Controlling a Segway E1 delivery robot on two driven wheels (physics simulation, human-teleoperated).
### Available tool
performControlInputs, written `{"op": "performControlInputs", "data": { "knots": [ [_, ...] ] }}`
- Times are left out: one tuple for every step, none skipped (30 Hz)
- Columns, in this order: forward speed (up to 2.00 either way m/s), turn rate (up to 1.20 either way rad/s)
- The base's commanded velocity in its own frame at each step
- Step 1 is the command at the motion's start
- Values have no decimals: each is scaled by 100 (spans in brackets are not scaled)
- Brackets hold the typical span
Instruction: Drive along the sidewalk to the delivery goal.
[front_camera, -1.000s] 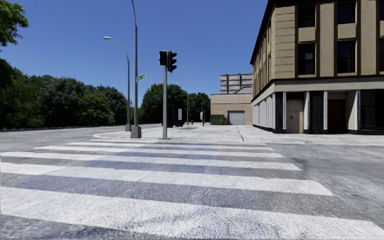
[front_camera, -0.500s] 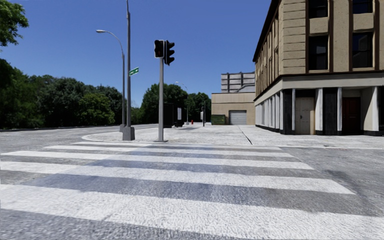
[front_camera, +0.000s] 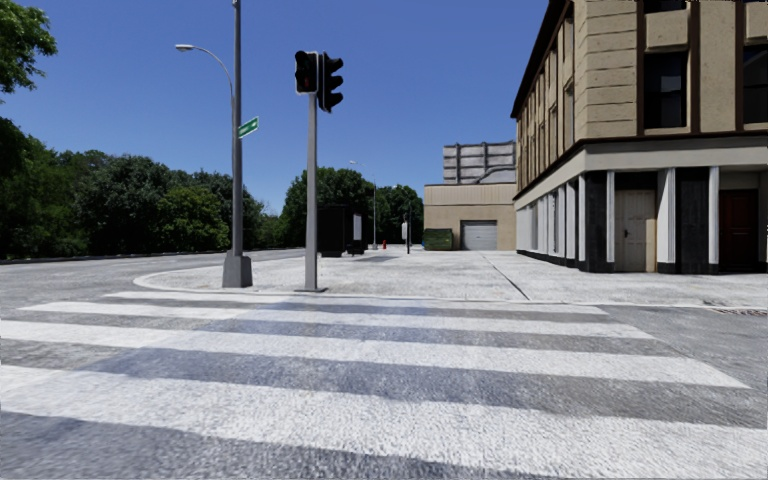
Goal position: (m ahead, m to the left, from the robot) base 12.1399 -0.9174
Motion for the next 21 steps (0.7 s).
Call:
{"op": "performControlInputs", "data": {
  "knots": [
    [200,0],
    [200,0],
    [200,0],
    [200,0],
    [200,0],
    [200,0],
    [200,0],
    [200,0],
    [200,0],
    [200,0],
    [200,0],
    [200,0],
    [200,0],
    [200,0],
    [200,0],
    [200,0],
    [200,0],
    [200,0],
    [200,0],
    [200,0],
    [200,0]
  ]
}}
